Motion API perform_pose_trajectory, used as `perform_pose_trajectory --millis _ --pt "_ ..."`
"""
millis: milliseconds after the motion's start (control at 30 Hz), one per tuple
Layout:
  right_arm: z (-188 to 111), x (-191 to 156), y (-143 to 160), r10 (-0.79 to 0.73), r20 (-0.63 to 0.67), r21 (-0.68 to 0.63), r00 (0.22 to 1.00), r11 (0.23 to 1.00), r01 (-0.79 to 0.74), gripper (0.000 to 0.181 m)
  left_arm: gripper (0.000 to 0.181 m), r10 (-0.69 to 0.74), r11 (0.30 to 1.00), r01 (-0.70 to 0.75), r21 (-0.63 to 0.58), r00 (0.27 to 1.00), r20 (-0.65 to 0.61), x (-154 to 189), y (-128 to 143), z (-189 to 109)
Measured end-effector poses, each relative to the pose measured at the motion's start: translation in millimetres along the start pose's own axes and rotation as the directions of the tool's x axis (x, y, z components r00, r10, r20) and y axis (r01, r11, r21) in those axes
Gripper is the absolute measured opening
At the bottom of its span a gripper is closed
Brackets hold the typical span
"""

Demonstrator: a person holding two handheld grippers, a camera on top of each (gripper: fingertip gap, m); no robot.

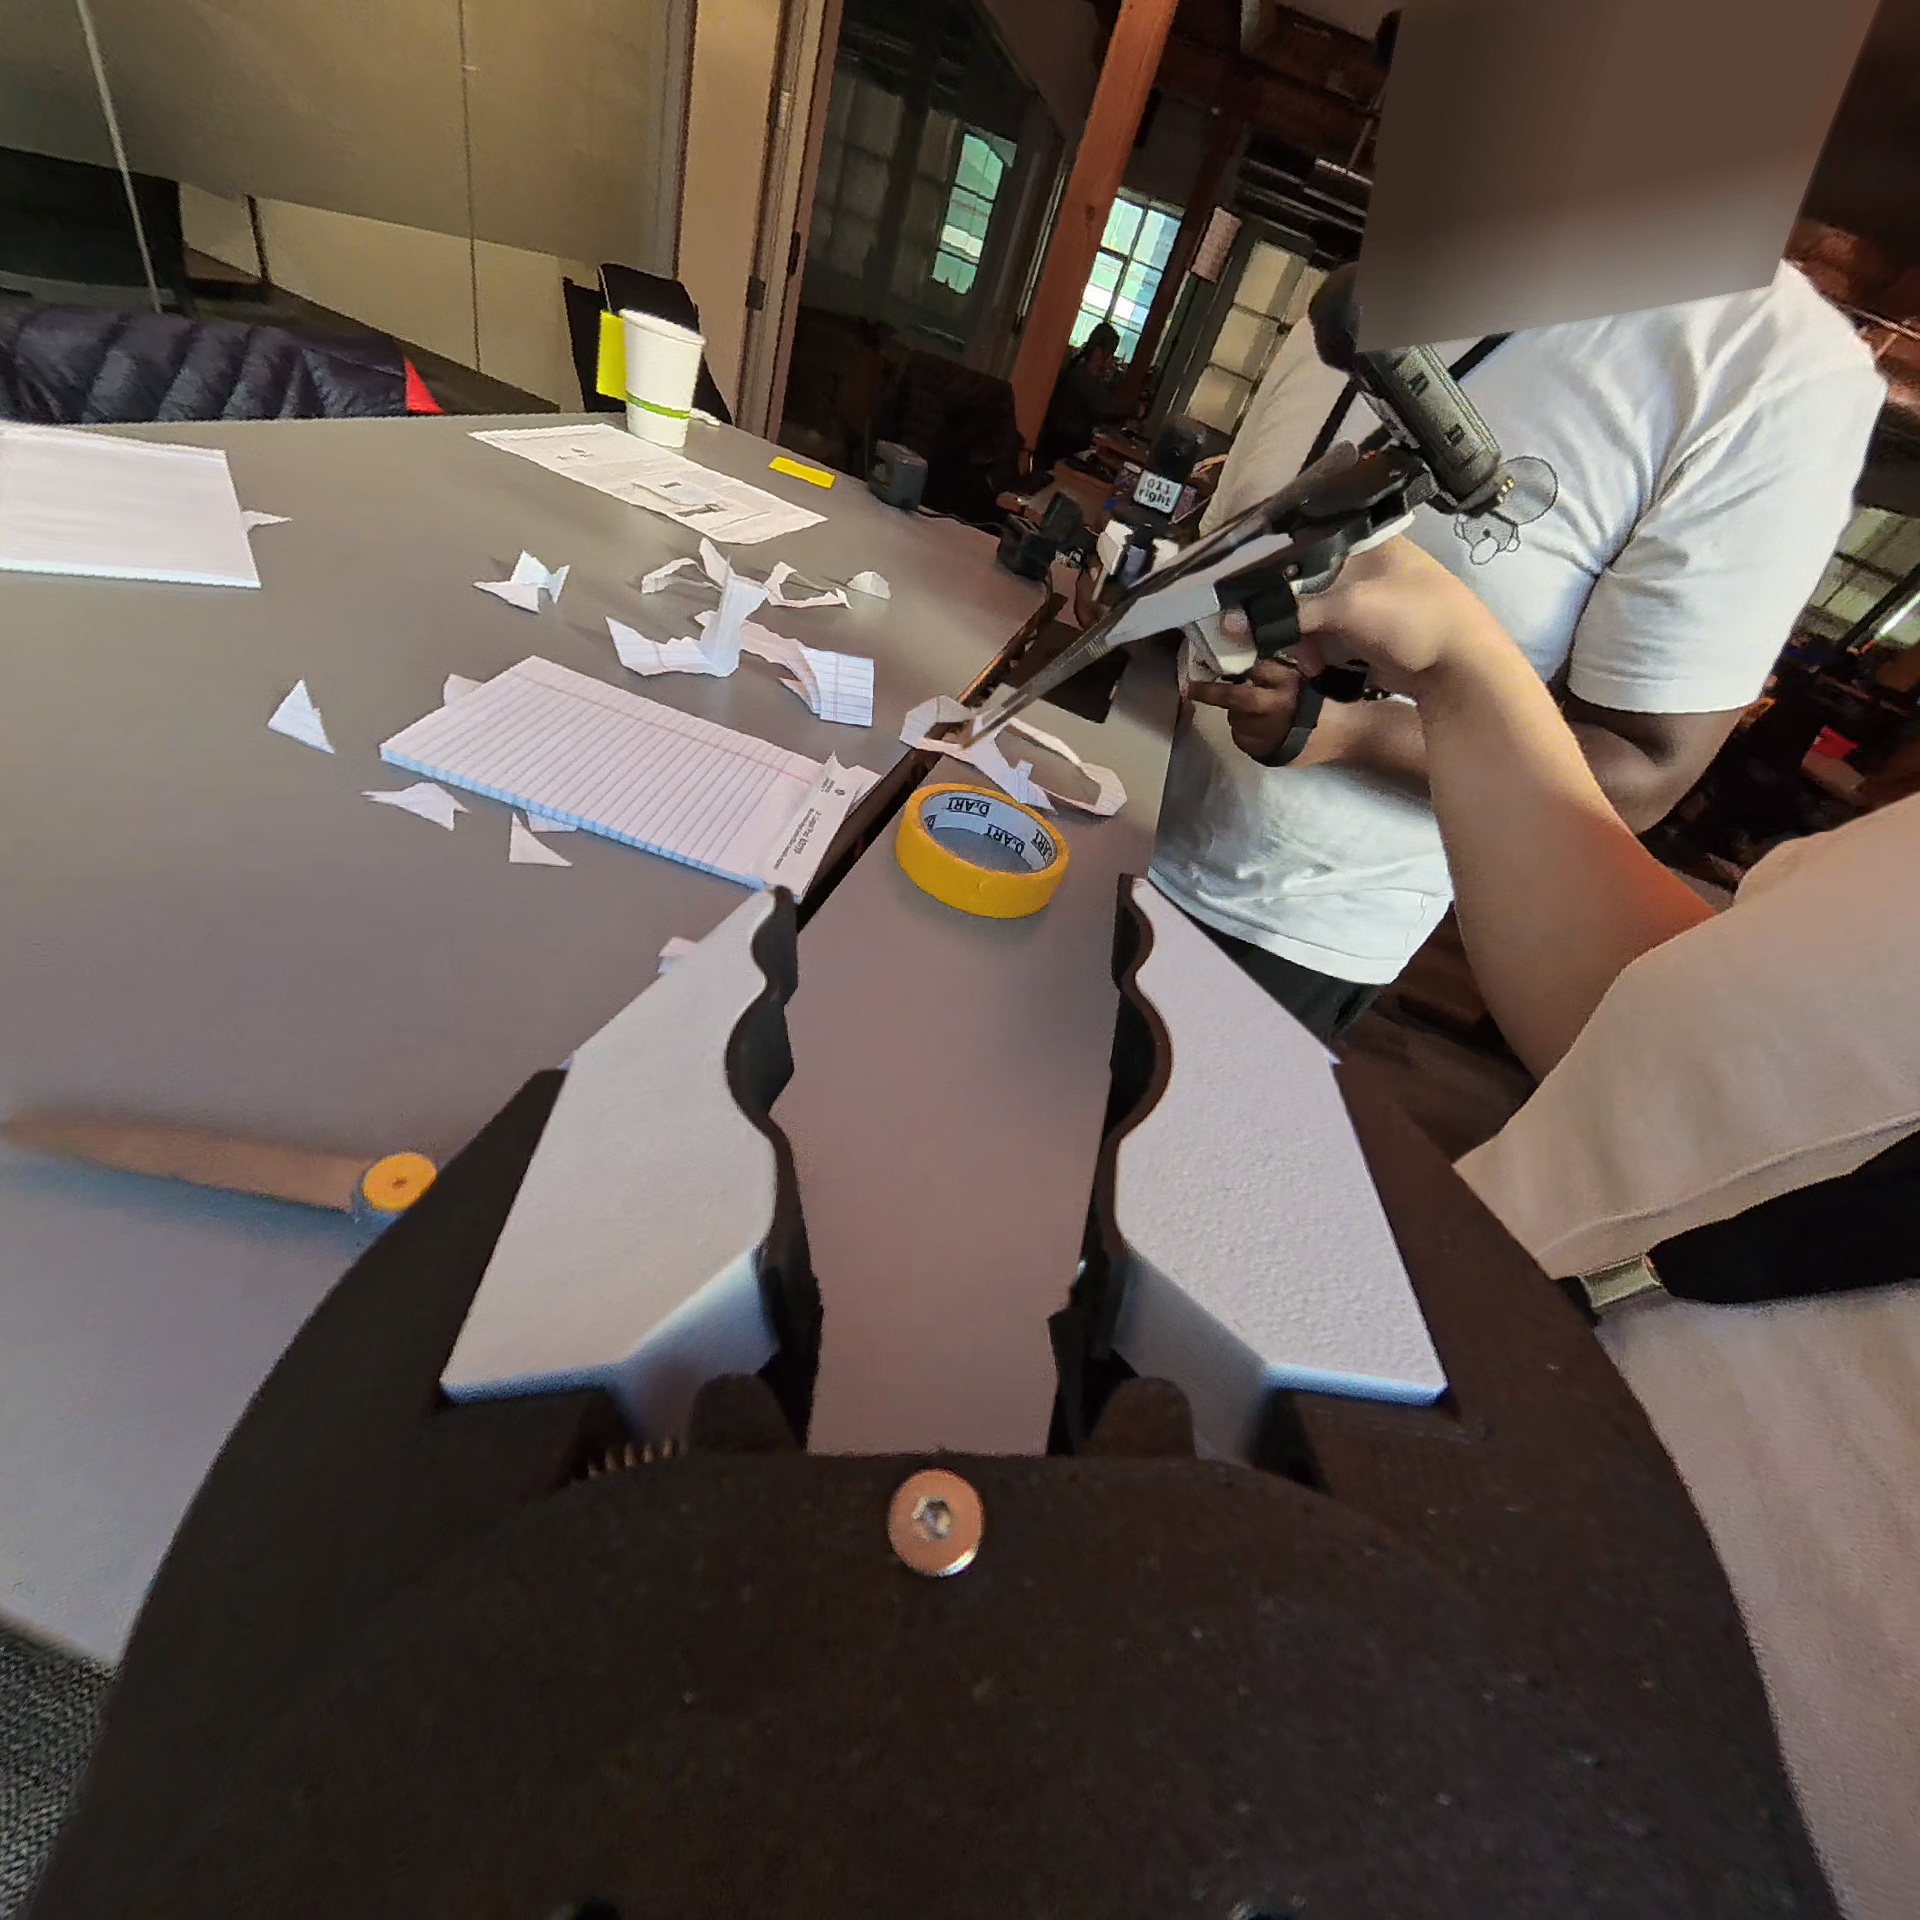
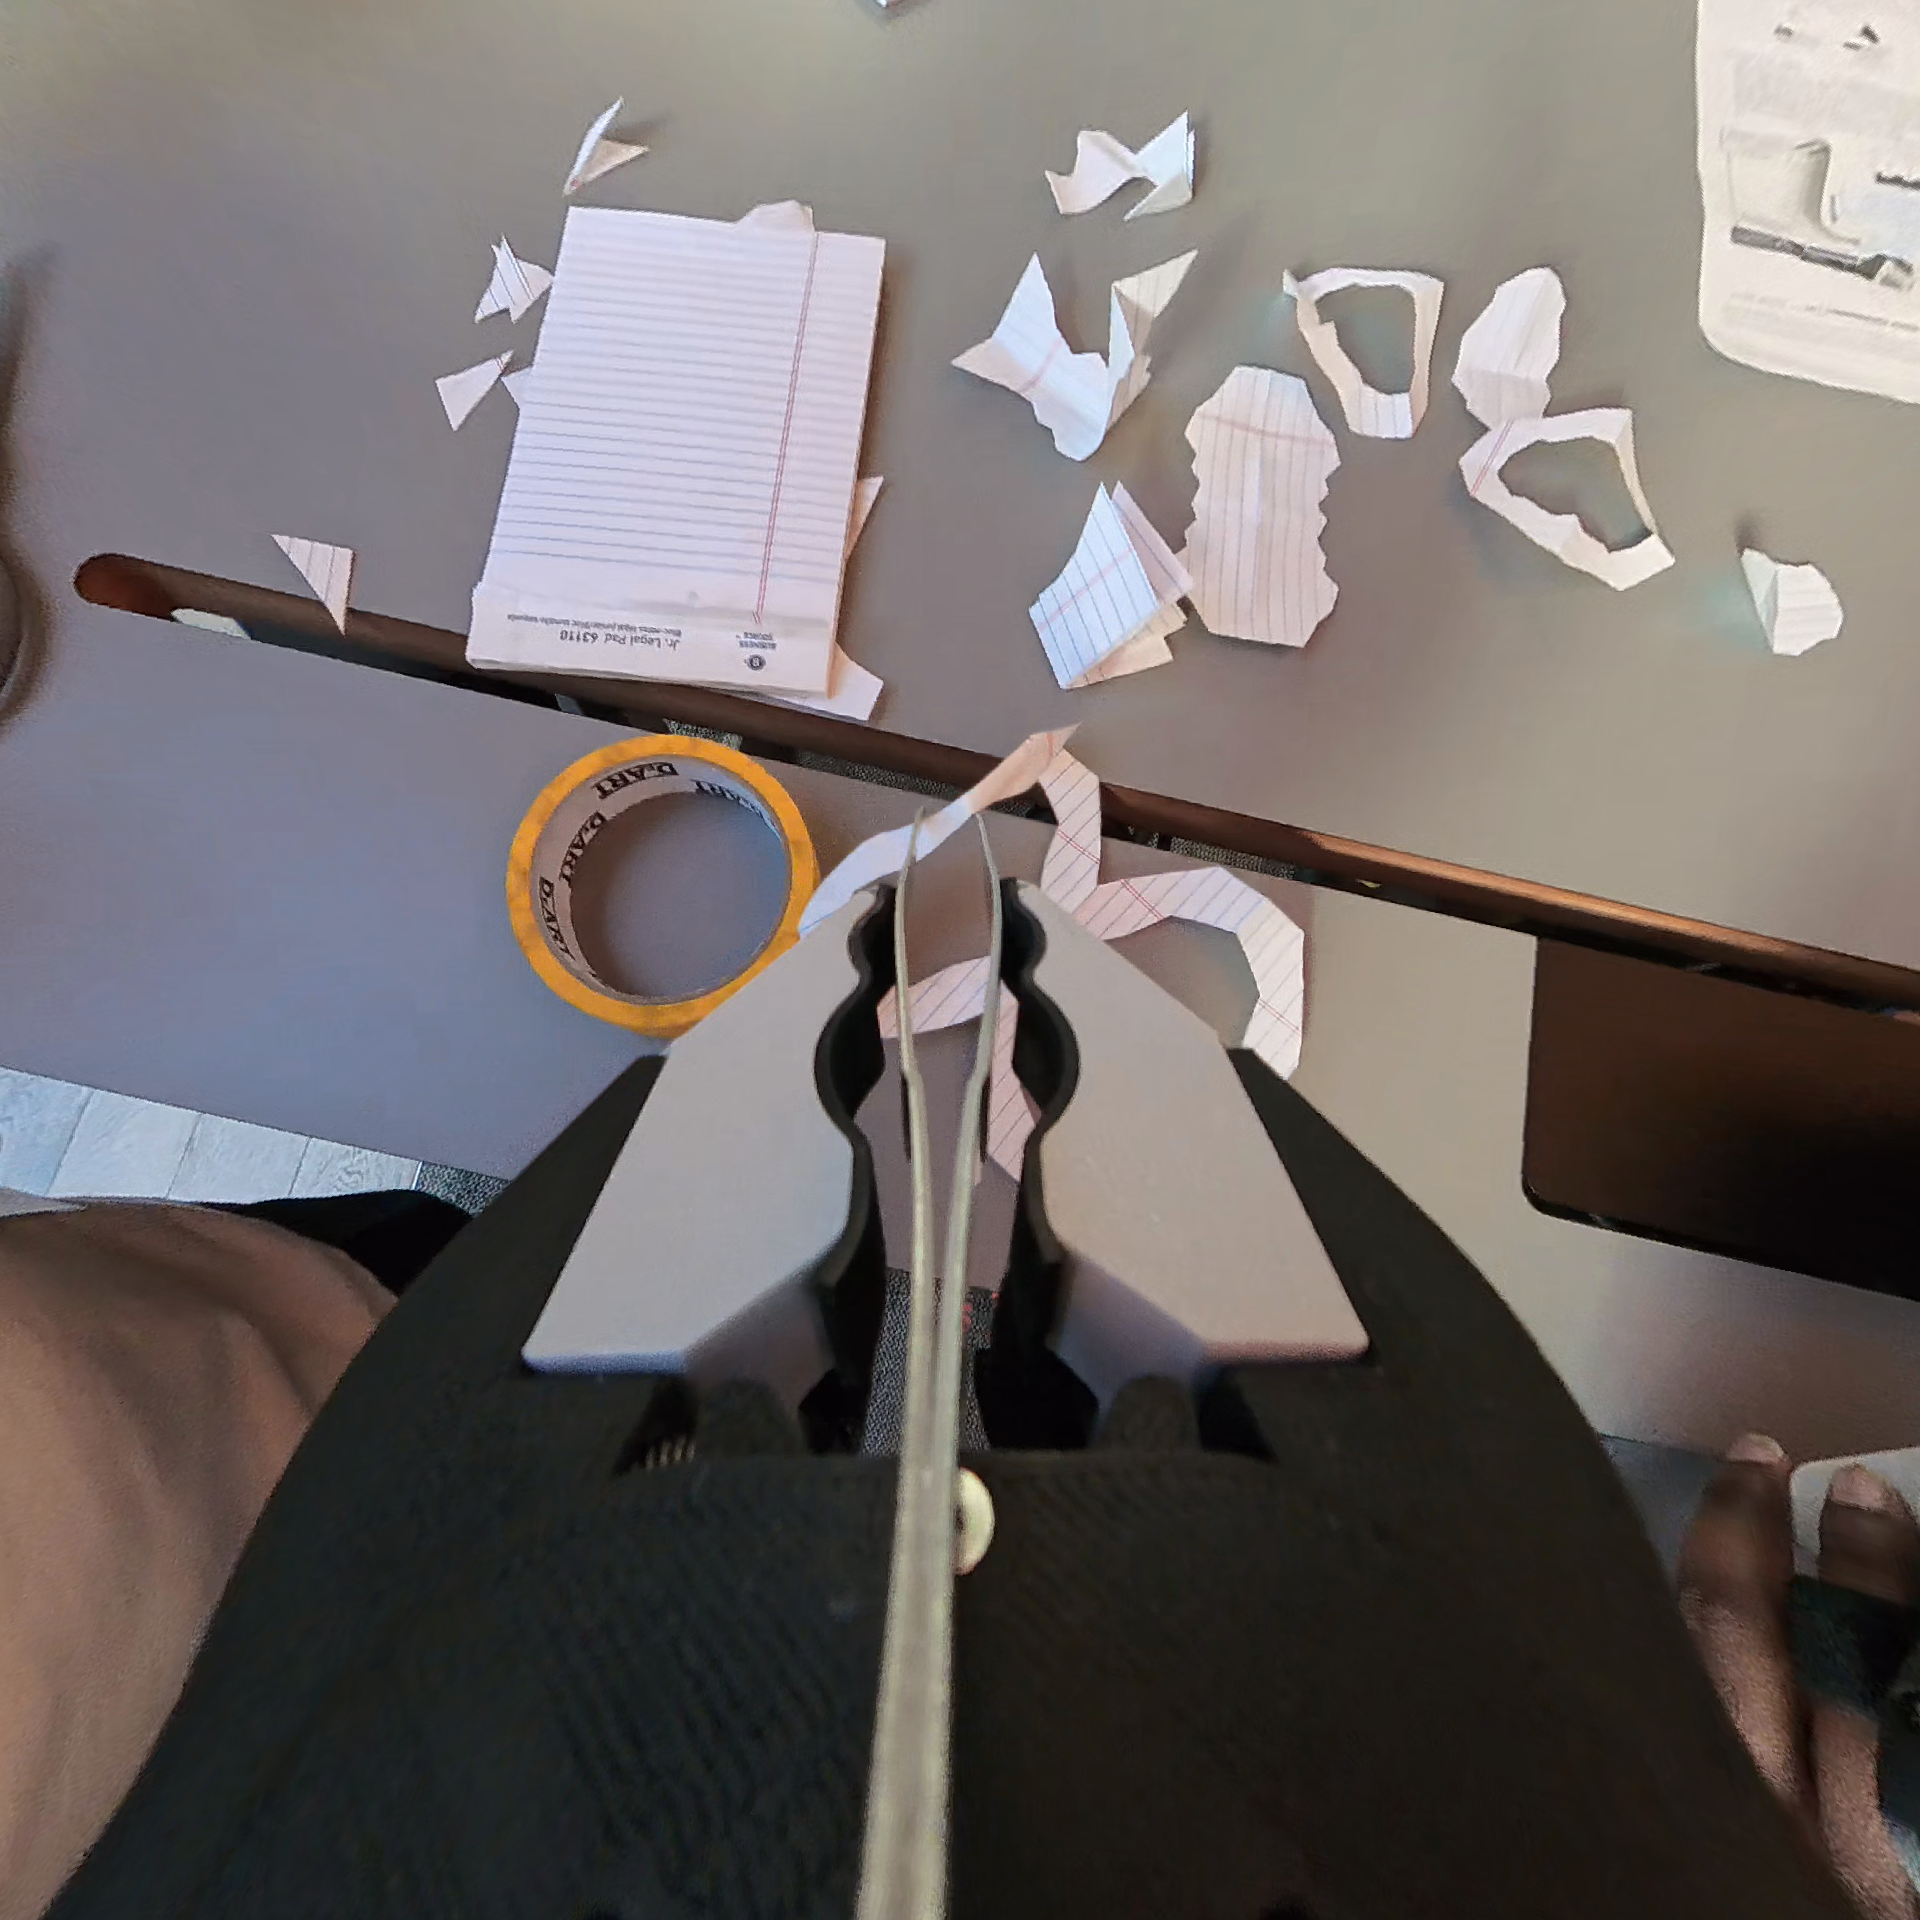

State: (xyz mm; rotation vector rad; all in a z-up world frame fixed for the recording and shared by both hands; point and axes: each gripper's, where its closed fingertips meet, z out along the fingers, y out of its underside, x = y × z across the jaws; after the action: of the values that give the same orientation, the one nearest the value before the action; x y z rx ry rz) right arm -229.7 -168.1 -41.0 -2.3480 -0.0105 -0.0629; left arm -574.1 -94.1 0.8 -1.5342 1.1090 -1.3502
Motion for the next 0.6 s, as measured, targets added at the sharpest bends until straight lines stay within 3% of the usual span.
perform_pose_trajectory --millis 300,433,600 --pt "-16.0 5.7 -1.6 0.045 0.168 0.012 0.985 0.999 -0.048 0.018 0.060 0.001 0.999 -0.005 -0.043 0.997 -0.079 19.0 -7.8 80.3" --pt "-25.9 16.5 -3.6 -0.013 0.143 0.006 0.990 1.000 0.012 0.017 0.060 0.022 0.997 -0.029 -0.066 0.994 -0.104 29.0 -5.5 110.3" --pt "-32.6 12.0 -53.0 -0.203 0.155 0.148 0.967 0.972 0.180 0.017 0.059 -0.001 1.000 -0.001 -0.025 0.994 -0.106 30.0 -5.3 134.7"
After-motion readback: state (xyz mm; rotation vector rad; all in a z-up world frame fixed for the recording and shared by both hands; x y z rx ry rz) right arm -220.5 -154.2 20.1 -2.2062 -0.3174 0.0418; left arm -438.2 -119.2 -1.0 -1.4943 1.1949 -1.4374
